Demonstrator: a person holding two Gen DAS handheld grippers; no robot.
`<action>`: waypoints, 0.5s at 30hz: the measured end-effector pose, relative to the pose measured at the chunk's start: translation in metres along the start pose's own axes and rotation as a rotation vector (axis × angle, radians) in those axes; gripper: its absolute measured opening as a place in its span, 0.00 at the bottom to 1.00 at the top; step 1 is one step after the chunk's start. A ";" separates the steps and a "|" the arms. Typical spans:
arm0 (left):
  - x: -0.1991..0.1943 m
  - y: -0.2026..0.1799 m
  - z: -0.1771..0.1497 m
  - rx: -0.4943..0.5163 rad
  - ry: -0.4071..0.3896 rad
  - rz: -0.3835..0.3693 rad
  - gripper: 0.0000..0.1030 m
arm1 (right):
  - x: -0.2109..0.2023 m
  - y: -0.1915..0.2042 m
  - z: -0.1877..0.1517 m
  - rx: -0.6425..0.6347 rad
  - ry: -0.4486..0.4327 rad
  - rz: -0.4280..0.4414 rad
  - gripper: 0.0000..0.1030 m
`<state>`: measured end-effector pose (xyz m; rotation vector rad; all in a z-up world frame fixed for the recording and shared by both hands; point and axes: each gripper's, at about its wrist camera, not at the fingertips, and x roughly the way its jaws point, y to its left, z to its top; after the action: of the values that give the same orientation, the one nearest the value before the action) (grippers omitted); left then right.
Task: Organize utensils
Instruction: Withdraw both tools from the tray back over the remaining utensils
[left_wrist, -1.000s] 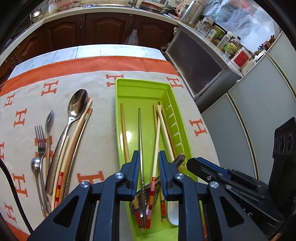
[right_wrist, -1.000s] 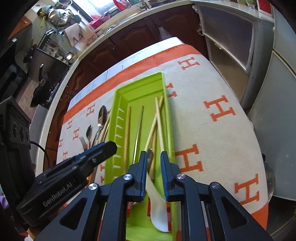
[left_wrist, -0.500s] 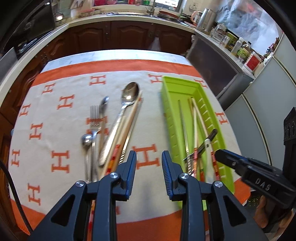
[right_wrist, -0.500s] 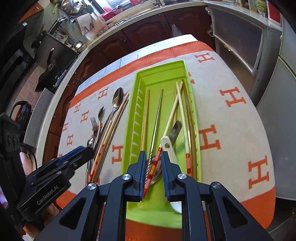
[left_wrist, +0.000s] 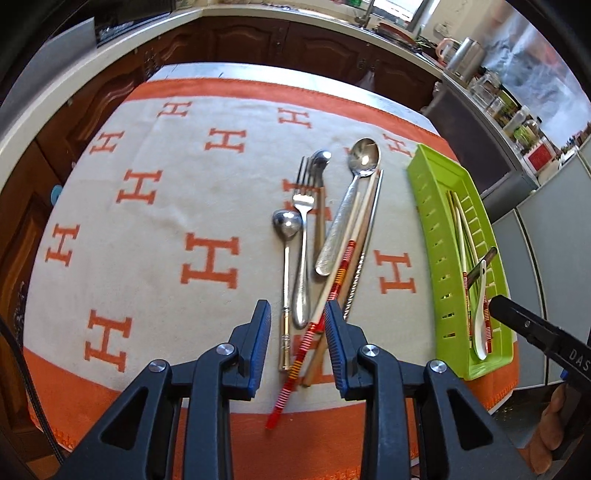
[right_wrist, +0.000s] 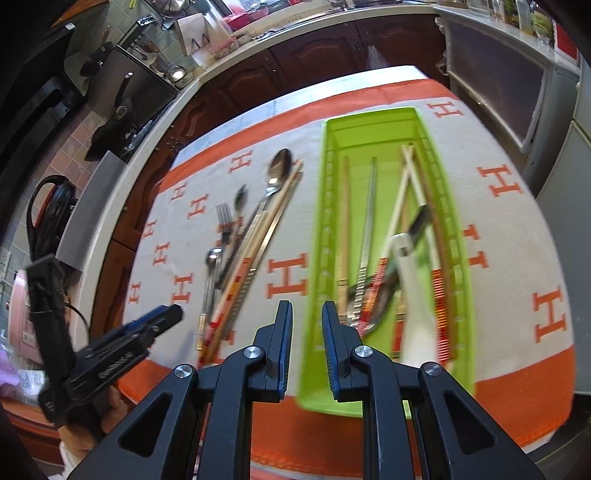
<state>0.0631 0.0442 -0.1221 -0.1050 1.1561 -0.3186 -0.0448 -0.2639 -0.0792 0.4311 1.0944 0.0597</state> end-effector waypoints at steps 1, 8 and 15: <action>0.002 0.005 0.000 -0.011 0.007 -0.012 0.27 | 0.004 0.006 -0.003 -0.002 0.005 0.012 0.16; 0.017 0.020 0.005 -0.034 0.027 -0.048 0.27 | 0.029 0.034 -0.011 -0.045 0.059 0.028 0.16; 0.042 0.010 0.024 -0.001 0.039 -0.026 0.23 | 0.039 0.035 -0.005 -0.063 0.052 0.029 0.16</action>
<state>0.1018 0.0389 -0.1516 -0.1147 1.1940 -0.3444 -0.0250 -0.2204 -0.1008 0.3910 1.1346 0.1314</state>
